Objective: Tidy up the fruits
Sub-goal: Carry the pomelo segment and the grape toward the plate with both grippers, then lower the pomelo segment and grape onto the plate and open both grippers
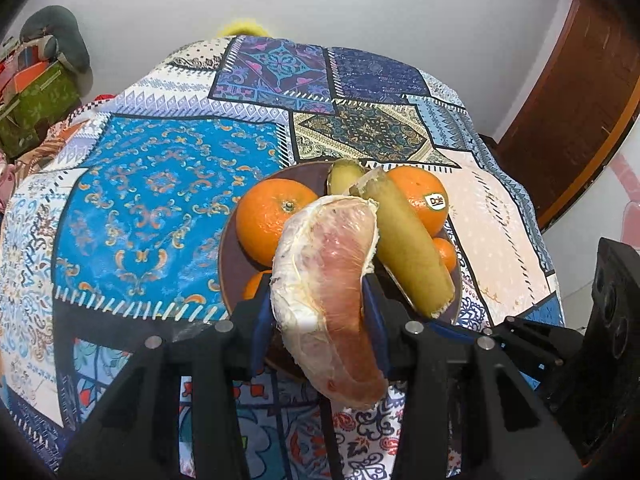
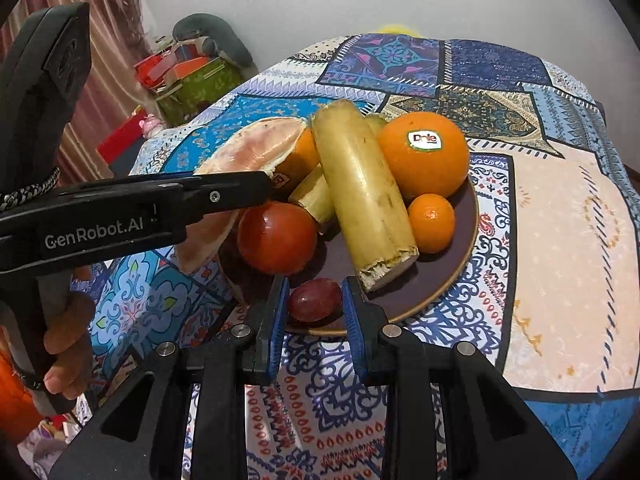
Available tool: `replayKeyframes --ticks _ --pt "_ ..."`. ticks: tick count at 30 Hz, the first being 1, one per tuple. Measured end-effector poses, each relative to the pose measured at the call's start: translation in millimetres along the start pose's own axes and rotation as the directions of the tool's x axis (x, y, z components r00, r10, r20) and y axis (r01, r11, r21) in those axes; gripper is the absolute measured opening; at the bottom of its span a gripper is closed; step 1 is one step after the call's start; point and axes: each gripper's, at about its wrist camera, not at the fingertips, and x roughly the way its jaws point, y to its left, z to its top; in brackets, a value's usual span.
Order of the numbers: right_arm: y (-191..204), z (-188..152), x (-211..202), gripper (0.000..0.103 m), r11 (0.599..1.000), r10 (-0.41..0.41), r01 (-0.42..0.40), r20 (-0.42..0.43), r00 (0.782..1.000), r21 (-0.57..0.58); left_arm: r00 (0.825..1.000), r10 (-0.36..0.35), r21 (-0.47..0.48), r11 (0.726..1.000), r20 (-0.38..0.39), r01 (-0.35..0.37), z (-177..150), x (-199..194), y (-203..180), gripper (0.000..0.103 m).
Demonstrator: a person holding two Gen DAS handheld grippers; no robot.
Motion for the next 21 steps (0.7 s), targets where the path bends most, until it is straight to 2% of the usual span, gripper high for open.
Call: replayKeyframes --ticks 5,9,13,18,21 --pt "-4.2 -2.1 6.8 0.025 1.000 0.018 -0.018 -0.008 1.000 0.016 1.000 -0.020 -0.010 1.000 -0.001 0.020 1.5 5.0 3.6 0.043" --pt "-2.6 -2.2 9.1 0.025 1.000 0.012 -0.012 -0.006 1.000 0.013 1.000 -0.010 0.005 1.000 0.004 0.010 1.6 5.5 2.7 0.043" --pt "-2.8 -1.1 10.4 0.025 1.000 0.012 -0.011 -0.009 1.000 0.017 1.000 0.007 0.010 1.000 0.005 -0.007 1.6 4.8 2.8 0.049" --pt "-0.1 0.4 11.0 0.037 1.000 0.027 -0.027 -0.019 0.999 0.016 1.000 0.005 0.009 1.000 0.007 -0.006 -0.6 -2.4 5.3 0.050" --pt "4.2 -0.2 11.3 0.040 1.000 0.009 -0.009 -0.022 1.000 0.002 1.000 0.005 0.010 1.000 0.016 -0.005 -1.6 -10.6 6.5 0.051"
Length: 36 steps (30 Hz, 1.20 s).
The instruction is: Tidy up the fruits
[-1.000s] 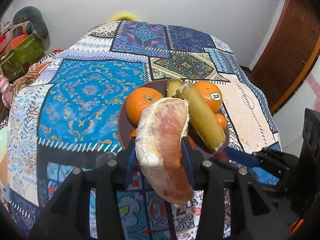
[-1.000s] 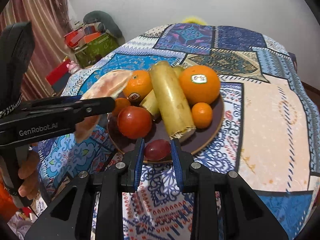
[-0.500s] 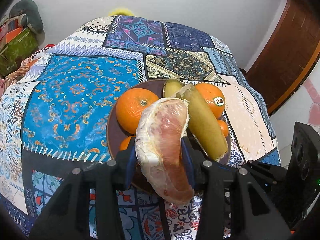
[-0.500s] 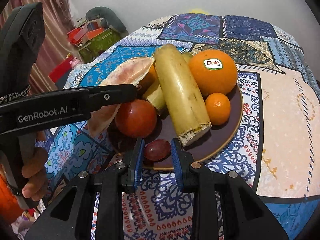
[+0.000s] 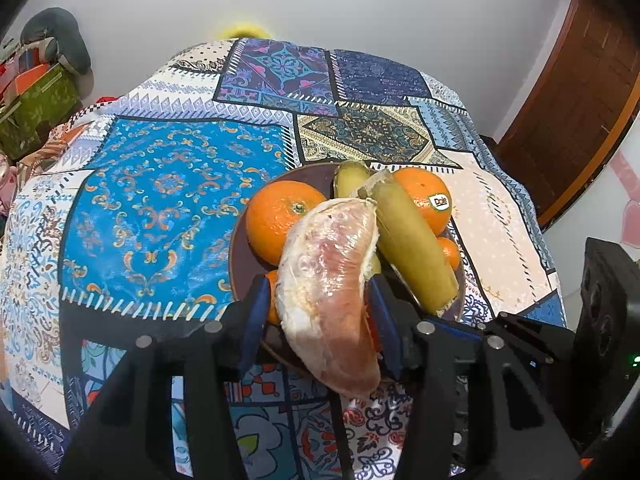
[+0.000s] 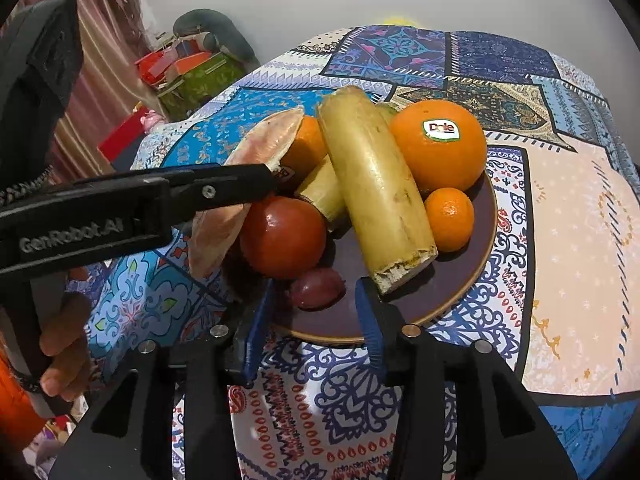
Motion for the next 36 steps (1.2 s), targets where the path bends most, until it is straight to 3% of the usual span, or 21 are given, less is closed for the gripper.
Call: replayKeyframes --ticks 9,13,17,22,28,33,36 --pt "9.2 -1.1 -25.9 0.041 1.000 -0.028 0.028 0.027 0.999 -0.007 0.998 0.015 -0.005 1.000 0.064 -0.015 -5.0 -50.0 5.4 0.051" --pt "21.1 4.4 -60.5 0.041 0.997 -0.070 0.072 0.104 0.992 -0.020 0.993 0.016 0.003 1.000 0.119 -0.017 -7.6 -87.5 0.8 0.051" --pt "39.0 9.6 -105.6 0.041 0.990 -0.127 0.138 0.210 0.970 -0.041 0.977 0.013 0.021 1.000 0.214 -0.018 -11.6 -140.1 -10.2 0.051" --pt "67.2 10.8 -174.9 0.041 0.976 -0.181 0.212 0.379 0.907 -0.041 0.939 0.003 0.046 0.999 0.343 -0.020 -20.5 -211.4 -27.6 0.051" --pt "107.4 0.6 -256.4 0.041 0.962 -0.206 0.272 0.566 0.798 -0.034 0.860 0.004 0.060 0.997 0.511 -0.039 -37.3 -298.7 -47.0 0.051" --pt "133.4 -15.0 -306.7 0.048 0.959 -0.196 0.283 0.674 0.713 -0.020 0.783 0.004 0.078 0.995 0.622 -0.068 -56.1 -349.1 -59.9 0.070" --pt "145.9 -23.8 -326.9 0.055 0.956 -0.195 0.294 0.719 0.667 -0.013 0.760 0.000 0.084 0.994 0.649 -0.072 -65.6 -367.1 -65.2 0.074"
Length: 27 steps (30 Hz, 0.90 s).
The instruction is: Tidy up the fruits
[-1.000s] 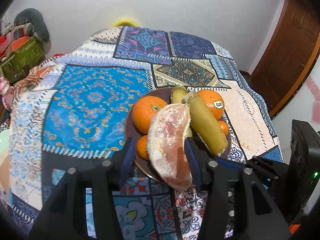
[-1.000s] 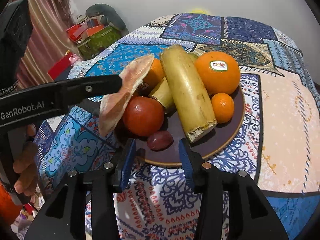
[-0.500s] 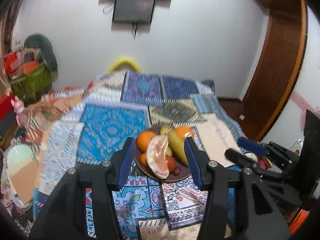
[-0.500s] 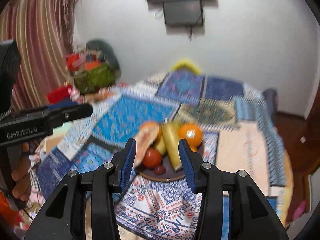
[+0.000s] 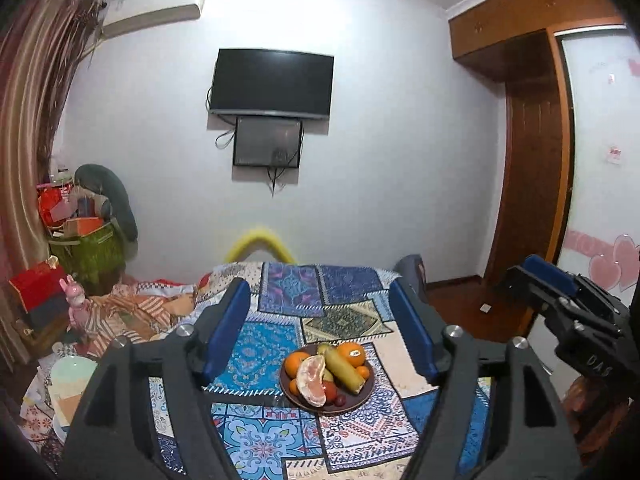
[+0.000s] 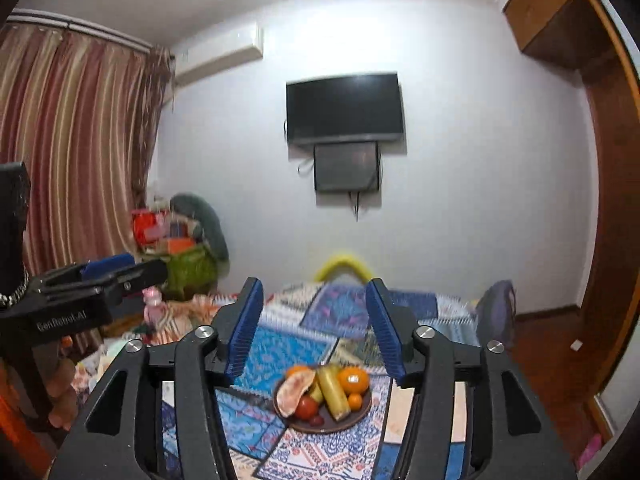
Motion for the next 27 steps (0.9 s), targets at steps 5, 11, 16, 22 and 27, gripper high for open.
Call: replayKeyframes --ticks 5,11,16,22,27 --pt "6.8 6.3 -23.5 0.078 0.999 -0.024 0.023 0.069 0.997 0.022 0.997 0.034 0.014 0.999 0.067 -0.035 1.9 -23.3 -5.0 0.095" --pt "14.1 6.4 -30.4 0.101 0.998 -0.060 0.057 0.095 0.994 0.032 0.995 0.050 0.031 0.998 0.086 -0.052 -1.6 -31.7 -7.3 0.103" --pt "18.7 5.2 -31.8 0.103 0.997 -0.073 0.072 0.088 0.993 0.020 0.994 0.054 0.028 0.998 0.090 -0.057 -4.4 -33.8 -6.3 0.103" --pt "19.4 3.5 -32.3 0.103 0.997 -0.081 0.080 0.083 0.993 0.011 0.994 0.051 0.039 0.998 0.093 -0.055 -8.0 -36.5 -9.9 0.103" --pt "17.5 1.9 -33.2 0.103 0.996 -0.085 0.084 0.079 0.993 0.010 0.994 0.047 0.043 0.998 0.096 -0.051 -9.9 -36.9 -11.0 0.103"
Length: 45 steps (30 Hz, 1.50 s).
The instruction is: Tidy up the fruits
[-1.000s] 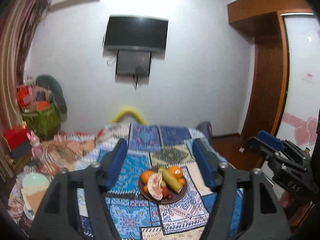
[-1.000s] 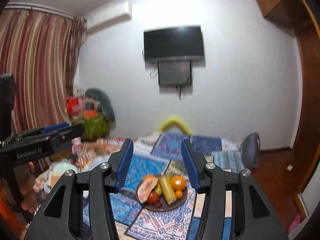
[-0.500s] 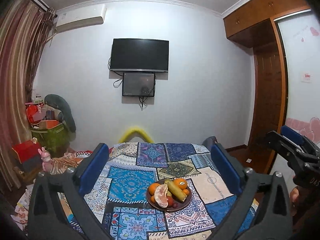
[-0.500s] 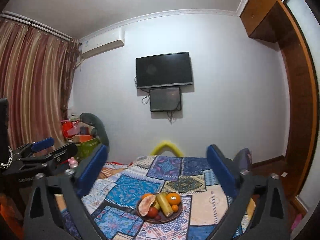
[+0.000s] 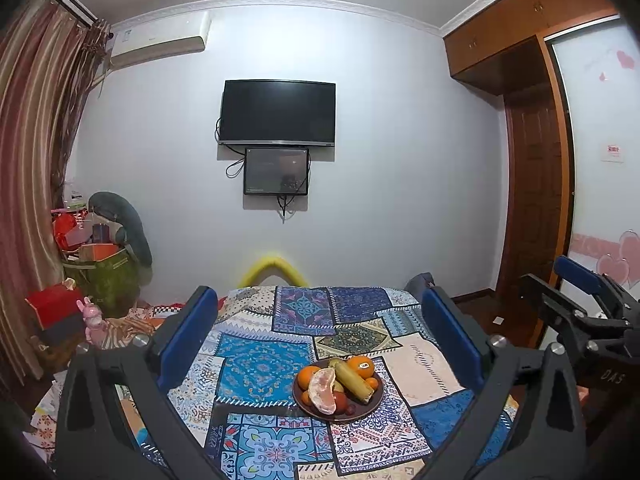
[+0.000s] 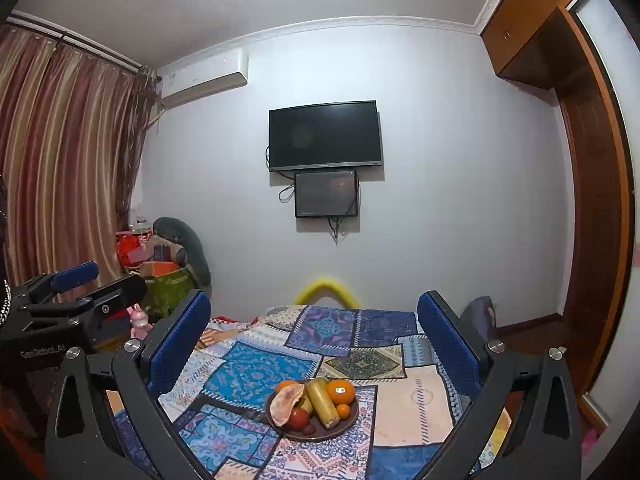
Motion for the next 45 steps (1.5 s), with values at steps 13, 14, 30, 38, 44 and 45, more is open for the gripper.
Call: replayKeyframes --ticks 13,14,30,38,44,45 --pt "-2.2 -3.4 -3.0 0.103 1.000 -0.010 0.010 -0.005 1.000 0.003 1.000 -0.001 0.002 1.000 -0.003 0.001 -1.9 1.0 1.5 0.103" --pt "-2.2 -3.9 -3.8 0.103 1.000 -0.010 0.010 -0.005 1.000 0.003 1.000 0.000 0.003 1.000 -0.002 0.000 -2.0 1.1 1.5 0.103" --pt "-0.4 -3.3 -6.9 0.103 1.000 -0.017 0.017 -0.001 1.000 -0.003 1.000 -0.002 0.007 1.000 0.006 0.002 -2.9 2.9 -1.6 0.103" --pt "-1.2 -2.9 -7.3 0.103 1.000 -0.021 0.021 0.003 1.000 -0.001 1.000 -0.003 0.017 1.000 0.008 0.003 -4.5 3.2 -7.1 0.103" --pt "-2.4 -4.1 -7.6 0.103 1.000 -0.029 0.029 0.003 1.000 -0.004 1.000 -0.010 0.021 1.000 0.010 0.010 -4.8 3.0 -8.8 0.103" --pt "-3.0 -4.3 -7.6 0.103 1.000 -0.030 0.030 0.003 1.000 -0.003 1.000 -0.010 0.021 1.000 0.009 0.009 -5.0 3.3 -9.0 0.103"
